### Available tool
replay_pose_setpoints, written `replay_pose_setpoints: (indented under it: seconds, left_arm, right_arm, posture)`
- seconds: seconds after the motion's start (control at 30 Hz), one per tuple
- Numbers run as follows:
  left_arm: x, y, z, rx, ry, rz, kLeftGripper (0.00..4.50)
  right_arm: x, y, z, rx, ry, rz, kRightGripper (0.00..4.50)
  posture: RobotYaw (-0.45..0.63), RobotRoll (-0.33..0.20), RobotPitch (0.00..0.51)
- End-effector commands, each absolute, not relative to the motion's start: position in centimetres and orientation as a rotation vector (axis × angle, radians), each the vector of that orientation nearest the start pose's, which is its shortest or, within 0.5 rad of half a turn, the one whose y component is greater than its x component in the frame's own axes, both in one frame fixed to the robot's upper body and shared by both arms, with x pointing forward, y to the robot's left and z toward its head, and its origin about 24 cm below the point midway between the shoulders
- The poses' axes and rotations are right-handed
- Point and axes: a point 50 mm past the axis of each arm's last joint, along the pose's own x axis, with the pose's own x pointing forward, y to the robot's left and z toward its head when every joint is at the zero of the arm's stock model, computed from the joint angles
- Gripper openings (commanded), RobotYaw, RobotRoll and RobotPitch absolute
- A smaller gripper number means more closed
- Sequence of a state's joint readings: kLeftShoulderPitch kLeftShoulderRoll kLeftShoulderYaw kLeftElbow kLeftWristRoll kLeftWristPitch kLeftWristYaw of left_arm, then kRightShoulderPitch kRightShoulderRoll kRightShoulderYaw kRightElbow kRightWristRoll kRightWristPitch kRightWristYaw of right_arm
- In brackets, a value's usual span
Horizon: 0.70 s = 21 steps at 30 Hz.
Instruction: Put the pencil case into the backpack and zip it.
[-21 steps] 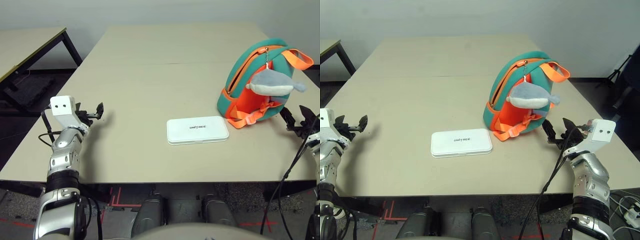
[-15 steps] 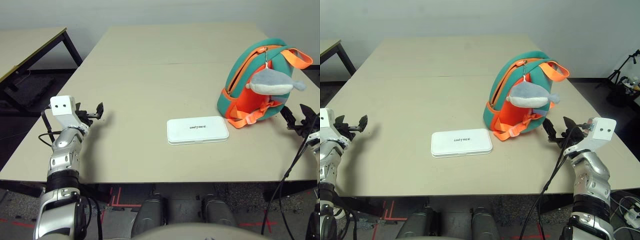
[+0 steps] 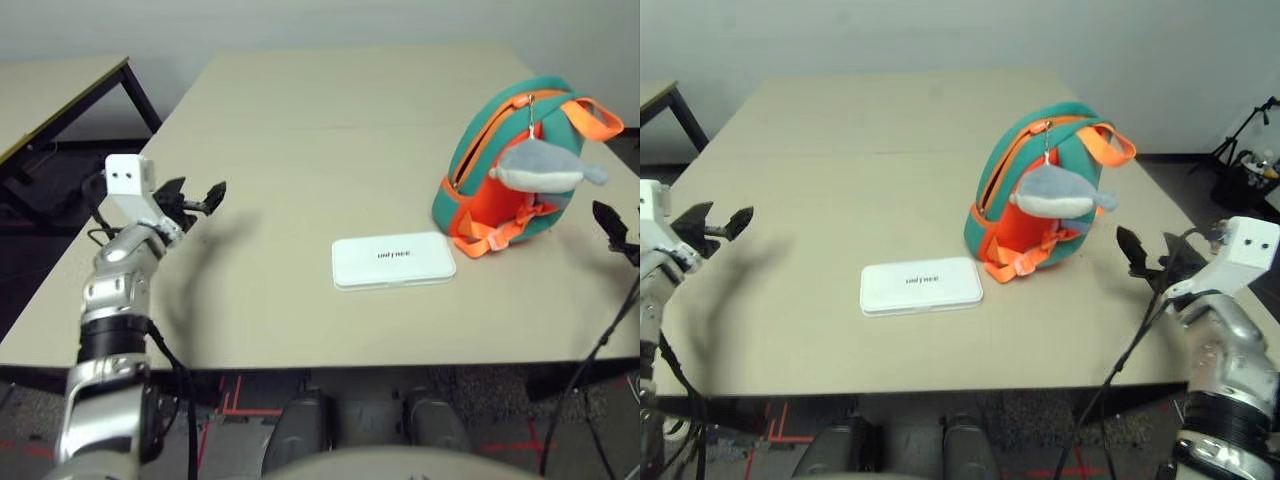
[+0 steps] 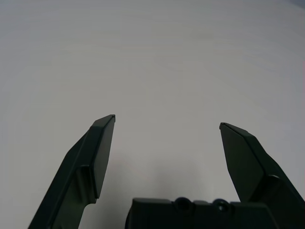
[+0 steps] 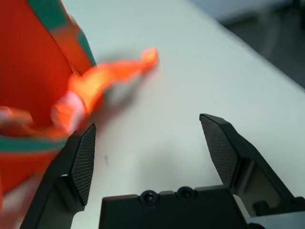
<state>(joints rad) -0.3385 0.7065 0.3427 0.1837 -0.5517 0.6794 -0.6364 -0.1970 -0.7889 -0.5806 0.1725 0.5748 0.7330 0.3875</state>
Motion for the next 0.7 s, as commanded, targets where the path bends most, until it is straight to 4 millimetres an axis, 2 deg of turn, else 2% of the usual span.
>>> replay_pose_setpoints:
  seconds: [0.03, 0.13, 0.3, 0.33, 0.43, 0.7]
  left_arm:
    - [27.2, 29.7, 15.3, -0.292, 0.387, -0.464, 4.50]
    - [26.2, 28.8, 15.6, -0.395, 0.496, -0.550, 4.50]
    - [24.3, 26.7, 14.6, -0.582, 0.680, -0.691, 4.50]
    - [24.0, 26.3, 14.3, -0.611, 0.710, -0.713, 4.50]
    - [23.4, 25.4, 13.7, -0.664, 0.767, -0.765, 4.50]
    - [24.8, 23.1, 12.4, -0.709, 0.813, -0.813, 4.50]
  right_arm:
    - [24.1, -35.7, 14.7, 0.208, 0.472, -0.034, 4.46]
    - [23.7, -34.3, 14.9, 0.259, 0.615, 0.037, 4.46]
    - [23.4, -31.9, 15.1, 0.327, 0.826, 0.159, 4.46]
    - [23.5, -31.5, 15.1, 0.331, 0.844, 0.179, 4.31]
    - [23.7, -30.7, 15.0, 0.337, 0.873, 0.227, 3.64]
    - [24.2, -28.4, 14.1, 0.331, 0.952, 0.373, 1.02]
  posture:
    - [0.04, 0.000, 0.000]
    - [0.05, 0.000, 0.000]
    - [0.08, 0.000, 0.000]
    - [0.08, 0.000, 0.000]
    - [0.09, 0.000, 0.000]
    - [0.10, 0.000, 0.000]
